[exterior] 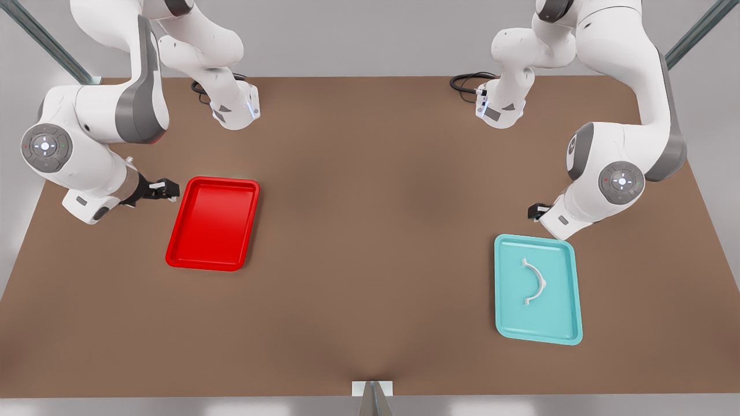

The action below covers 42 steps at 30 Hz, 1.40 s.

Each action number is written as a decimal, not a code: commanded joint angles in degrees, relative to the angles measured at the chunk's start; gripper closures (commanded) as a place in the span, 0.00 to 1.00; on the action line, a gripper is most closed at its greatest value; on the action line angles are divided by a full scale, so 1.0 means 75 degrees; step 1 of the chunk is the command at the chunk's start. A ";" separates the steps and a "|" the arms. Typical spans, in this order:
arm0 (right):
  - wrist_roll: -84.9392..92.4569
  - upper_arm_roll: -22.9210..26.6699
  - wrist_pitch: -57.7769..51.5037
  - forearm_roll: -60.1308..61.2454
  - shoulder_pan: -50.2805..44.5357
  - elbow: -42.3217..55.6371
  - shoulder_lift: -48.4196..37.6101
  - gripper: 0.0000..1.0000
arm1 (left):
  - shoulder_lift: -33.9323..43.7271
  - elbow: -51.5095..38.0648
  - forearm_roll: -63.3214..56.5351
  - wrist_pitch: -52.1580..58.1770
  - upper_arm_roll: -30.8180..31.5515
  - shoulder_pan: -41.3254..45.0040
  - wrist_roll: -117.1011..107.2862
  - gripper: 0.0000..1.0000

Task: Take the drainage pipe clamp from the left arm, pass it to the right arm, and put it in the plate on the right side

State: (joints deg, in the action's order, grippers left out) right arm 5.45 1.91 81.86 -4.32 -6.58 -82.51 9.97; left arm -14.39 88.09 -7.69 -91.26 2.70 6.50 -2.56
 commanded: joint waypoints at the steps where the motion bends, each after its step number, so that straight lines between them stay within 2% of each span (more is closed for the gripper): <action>1: -0.0329 0.0003 -0.0005 -0.0009 -0.0001 -0.0014 -0.0029 0.00 | 0.0008 -0.0004 -0.0005 -0.0019 -0.0008 0.0001 -0.0033 0.00; 3: -0.0375 0.0003 -0.0005 0.0072 0.0022 0.0033 0.0006 0.00 | -0.0260 -0.0073 -0.0029 -0.0019 -0.0008 0.0013 -0.0033 0.00; 5: -0.0352 0.0038 -0.0005 0.0248 0.0045 0.0021 0.0006 0.00 | -0.1854 -0.1480 0.0018 -0.0592 0.0144 0.0001 -0.0033 0.00; 6: -0.0387 0.0038 -0.0005 0.0248 0.0045 0.0021 0.0018 0.00 | -0.2124 -0.1480 0.0065 -0.1214 0.0156 0.0001 -0.0022 0.00; 11: -0.0375 0.0038 -0.0005 0.0248 0.0045 -0.0049 0.0006 0.00 | -0.3835 -0.1691 0.0053 -0.3605 0.0250 -0.0479 0.3961 0.00; 14: -0.0469 0.0015 -0.0040 0.0237 -0.0001 -0.0096 -0.0006 0.00 | -0.4339 -0.1867 0.0077 -0.3570 0.0156 -0.0714 0.6527 0.00; 16: -0.0458 0.0003 -0.0052 0.0319 0.0010 -0.0096 0.0006 0.00 | -0.4386 -0.2090 0.0077 -0.3453 -0.0219 -0.0702 0.7840 0.00; 23: -0.0469 0.0015 -0.0075 0.0330 0.0022 -0.0096 0.0006 0.00 | -0.4855 -0.2101 0.0088 -0.3641 -0.0219 -0.0819 1.0748 0.00; 26: -0.0469 0.0015 -0.0087 0.0319 0.0022 -0.0096 0.0018 0.00 | -0.5054 -0.2101 0.0780 -0.3617 -0.0219 -0.1030 1.0759 0.00; 35: -0.0340 0.0015 -0.0216 0.0319 0.0022 -0.0108 0.0053 0.00 | -0.5113 -0.1996 0.0756 -0.4179 -0.0242 -0.0925 1.0666 0.00; 37: -0.0340 0.0015 -0.0216 0.0330 0.0022 -0.0108 0.0065 0.00 | -0.5171 -0.1984 0.0756 -0.4191 -0.0254 -0.0925 1.0631 0.05; 39: -0.0340 0.0015 -0.0216 0.0330 0.0022 -0.0108 0.0065 0.00 | -0.5254 -0.1996 0.0756 -0.4191 -0.0254 -0.0948 1.0596 0.15; 42: -0.0340 0.0015 -0.0216 0.0330 0.0022 -0.0108 0.0076 0.00 | -0.5312 -0.1996 0.0768 -0.4191 -0.0371 -0.0995 1.0607 0.13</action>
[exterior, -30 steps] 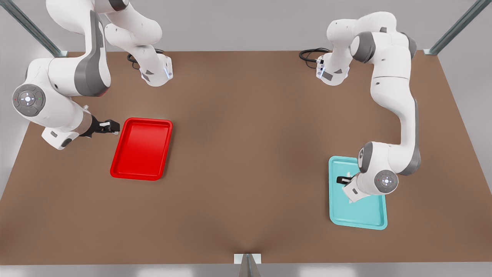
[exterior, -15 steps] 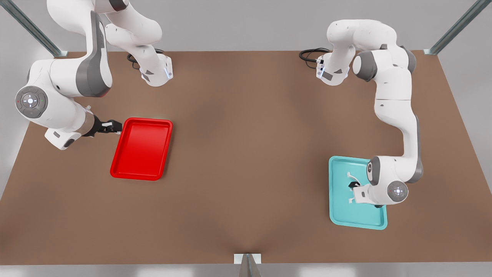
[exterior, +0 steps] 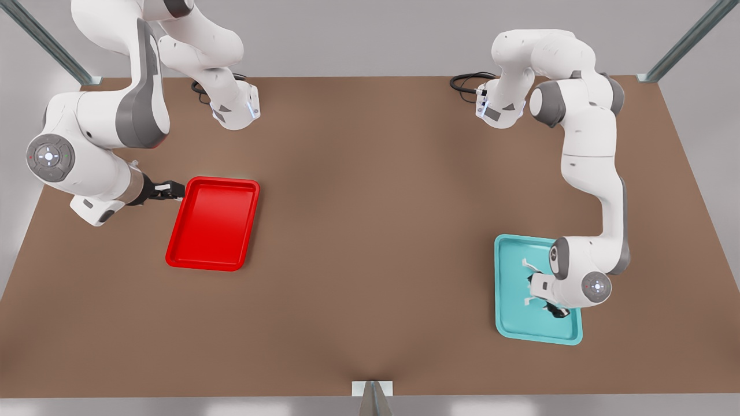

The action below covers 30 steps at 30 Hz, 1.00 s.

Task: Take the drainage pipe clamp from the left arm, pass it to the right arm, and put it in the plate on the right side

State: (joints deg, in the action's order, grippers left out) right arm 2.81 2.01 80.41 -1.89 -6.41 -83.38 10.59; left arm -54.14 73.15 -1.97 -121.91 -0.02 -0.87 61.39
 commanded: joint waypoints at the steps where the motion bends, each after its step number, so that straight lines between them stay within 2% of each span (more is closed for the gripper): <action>1: 0.0011 0.0001 -0.0022 0.0006 0.0000 -0.0004 -0.0006 0.00 | -0.0012 -0.0004 0.0005 -0.0104 -0.0021 -0.0013 0.2068 0.13; 2: 0.0011 0.0001 -0.0022 0.0006 0.0000 -0.0039 -0.0006 0.00 | 0.0000 -0.0004 0.0017 -0.0093 -0.0021 -0.0002 0.2068 0.15; 4: 0.0011 0.0001 -0.0022 0.0006 0.0000 -0.0039 -0.0006 0.00 | 0.0023 -0.0004 0.0017 -0.0093 -0.0021 0.0033 0.2057 0.31; 6: 0.0011 0.0001 -0.0022 0.0006 0.0000 -0.0051 -0.0006 0.00 | 0.0023 -0.0004 -0.0006 -0.0093 -0.0021 0.0033 0.2057 0.35; 14: 0.0047 0.0001 -0.0034 0.0006 0.0000 -0.0109 -0.0018 0.00 | 0.0011 -0.0004 0.0041 -0.0093 -0.0021 0.0057 0.1834 0.36; 15: 0.0047 0.0001 -0.0034 0.0006 0.0000 -0.0109 -0.0006 0.00 | 0.0011 -0.0004 0.0041 -0.0093 -0.0021 0.0057 0.1636 0.37; 16: 0.0047 0.0001 -0.0034 -0.0006 0.0000 -0.0109 -0.0006 0.00 | 0.0023 -0.0004 0.0029 -0.0057 -0.0021 0.0069 0.1611 0.46; 17: 0.0047 0.0001 -0.0034 0.0006 0.0000 -0.0109 -0.0006 0.00 | 0.0023 -0.0004 0.0029 -0.0057 -0.0021 0.0080 0.1623 0.49; 25: 0.0047 0.0001 -0.0045 0.0006 0.0011 -0.0121 -0.0006 0.00 | 0.0011 -0.0004 -0.0030 -0.0011 -0.0021 0.0162 0.1623 0.49; 27: 0.0058 0.0001 -0.0045 0.0006 0.0011 -0.0121 -0.0006 0.00 | -0.0012 -0.0004 -0.0030 -0.0011 -0.0021 0.0174 0.1611 0.52; 30: 0.0047 0.0001 -0.0045 0.0006 0.0011 -0.0121 -0.0006 0.00 | 0.0000 -0.0004 -0.0030 -0.0022 -0.0021 0.0174 0.1541 0.63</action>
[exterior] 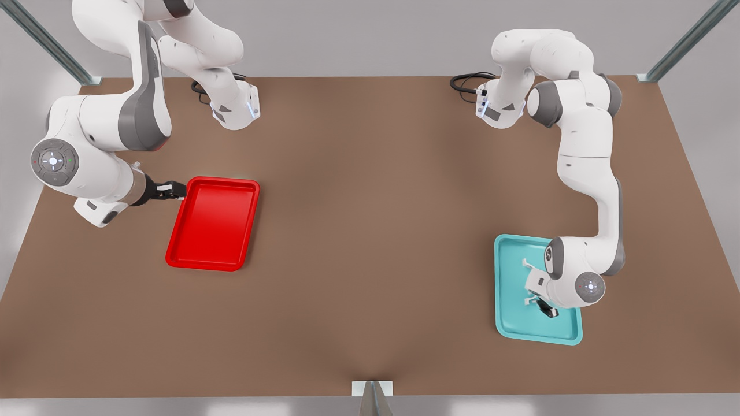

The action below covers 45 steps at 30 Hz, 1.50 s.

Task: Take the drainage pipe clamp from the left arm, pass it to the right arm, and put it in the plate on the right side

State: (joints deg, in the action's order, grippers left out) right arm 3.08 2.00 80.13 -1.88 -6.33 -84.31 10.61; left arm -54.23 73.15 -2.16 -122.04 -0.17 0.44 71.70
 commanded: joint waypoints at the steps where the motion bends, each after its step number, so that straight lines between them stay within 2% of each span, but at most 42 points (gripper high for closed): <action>1: 0.0011 -0.0008 -0.0008 0.0004 0.0001 0.0003 -0.0008 0.00 | 0.0012 -0.0004 -0.0005 -0.0005 0.0000 0.0001 0.0167 0.63; 16: 0.0081 -0.0008 -0.0031 0.0039 0.0001 -0.0091 -0.0008 0.00 | -0.0035 -0.0004 -0.0005 0.0006 -0.0035 0.0047 0.0155 0.67; 19: 0.0128 -0.0008 0.0074 0.0063 0.0024 -0.0044 -0.0008 0.00 | -0.0035 -0.0004 -0.0005 0.0006 -0.0035 0.0047 0.0144 0.79; 32: 0.0222 0.0003 0.0028 0.0063 0.0036 -0.0055 0.0050 0.00 | 0.0164 0.0032 0.0019 0.0252 -0.0047 0.0047 -0.1051 0.79; 38: 0.0222 0.0003 0.0063 0.0063 0.0001 -0.0055 0.0086 0.00 | 0.1347 0.1473 0.0019 0.0241 -0.0047 0.0375 -0.3301 0.79; 40: 0.0222 0.0003 0.0063 0.0074 0.0001 -0.0055 0.0097 0.00 | 0.1851 0.1813 -0.0215 0.0369 -0.0047 0.0774 -0.5034 0.79; 43: 0.0222 0.0003 0.0074 0.0168 0.0012 -0.0067 0.0097 0.00 | 0.2179 0.1860 -0.0274 0.0791 0.0000 0.1301 -0.7238 0.79; 45: 0.0222 0.0003 0.0074 0.0180 0.0012 -0.0079 0.0097 0.00 | 0.2273 0.1825 -0.0274 0.1131 0.0316 0.1489 -0.8633 0.79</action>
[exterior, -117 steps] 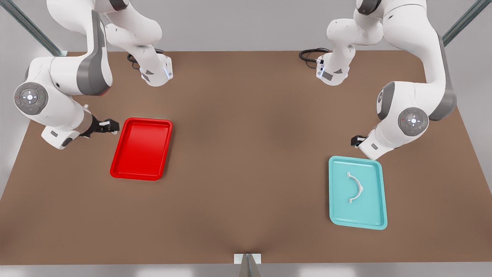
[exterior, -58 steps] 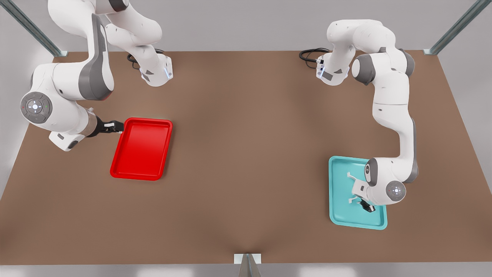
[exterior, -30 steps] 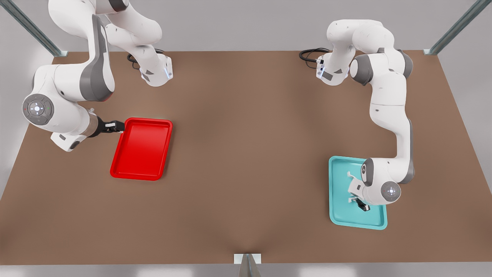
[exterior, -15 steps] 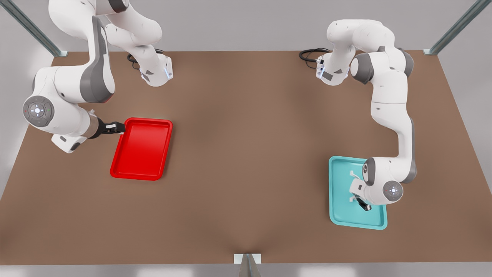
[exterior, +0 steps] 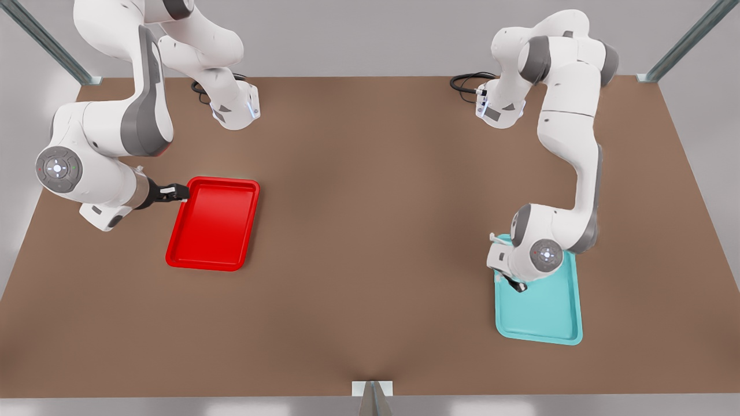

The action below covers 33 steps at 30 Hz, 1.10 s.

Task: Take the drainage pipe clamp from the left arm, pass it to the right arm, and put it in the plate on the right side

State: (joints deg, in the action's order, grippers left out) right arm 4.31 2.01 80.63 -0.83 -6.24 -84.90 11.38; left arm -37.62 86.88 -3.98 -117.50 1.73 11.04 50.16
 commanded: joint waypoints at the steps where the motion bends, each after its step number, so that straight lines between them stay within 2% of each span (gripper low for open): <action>1: 0.0058 0.0001 -0.0005 0.0040 0.0000 0.0000 -0.0006 0.00 | 0.0024 -0.0029 -0.0032 0.0538 0.0250 0.0086 -0.6242 0.79; 6: 0.0058 0.0001 0.0018 0.0063 -0.0012 0.0000 0.0006 0.00 | -0.0011 -0.0743 0.0062 0.1627 0.0484 0.0801 -0.9019 0.79; 8: 0.0198 -0.0057 0.0264 0.0251 -0.0351 0.0000 0.0299 0.00 | -0.0127 -0.0825 0.0085 0.1593 0.1070 0.0953 -1.0788 0.79; 13: 0.2050 -0.0057 0.2407 0.0637 -0.2003 0.0024 0.1424 0.00 | -0.0690 -0.1856 0.0050 0.1604 0.1176 0.1750 -1.3765 0.79; 15: 0.2201 -0.0057 0.3135 0.0649 -0.2344 -0.0246 0.1354 0.00 | -0.0679 -0.1903 0.0085 0.1674 0.1188 0.1949 -1.4808 0.79; 17: 0.2904 -0.0069 0.3814 0.0661 -0.2519 -0.0948 0.0839 0.00 | -0.0702 -0.2161 0.0238 0.1803 0.1375 0.2008 -1.6331 0.79; 18: 0.3444 -0.0069 0.4669 0.0661 -0.2520 -0.1640 0.0522 0.00 | -0.0749 -0.2384 0.0459 0.1815 0.1551 0.2020 -1.6684 0.79; 20: 0.4276 -0.0327 0.5561 0.0661 -0.2590 -0.2250 0.0264 0.00 | -0.1042 -0.2806 0.0554 0.1839 0.1574 0.2313 -1.6778 0.79; 22: 0.5705 -0.0409 0.6299 0.0661 -0.2648 -0.2344 0.0275 0.00 | -0.1229 -0.3122 0.0530 0.1804 0.1574 0.2489 -1.6778 0.79; 24: 0.6186 -0.0608 0.6931 0.0673 -0.2648 -0.2566 0.0182 0.00 | -0.1581 -0.3684 0.0530 0.1792 0.1574 0.2617 -1.6766 0.79; 26: 0.7298 -0.0784 0.7834 0.0673 -0.2660 -0.3082 0.0111 0.00 | -0.1710 -0.3849 0.0530 0.1768 0.1574 0.2641 -1.6766 0.79; 29: 0.8881 -0.1100 0.8350 0.0661 -0.2649 -0.3387 0.0088 0.00 | -0.1722 -0.3872 0.0542 0.1698 0.1574 0.2641 -1.7012 0.79; 33: 0.9479 -0.1440 0.9053 0.0661 -0.2649 -0.3914 -0.0006 0.00 | -0.1733 -0.3872 0.0542 0.1581 0.1574 0.2676 -1.6989 0.79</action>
State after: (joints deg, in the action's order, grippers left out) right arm 40.26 -8.48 139.50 4.02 -26.11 -113.86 11.51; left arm -50.70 57.87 -0.08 -104.79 13.52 31.03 -47.83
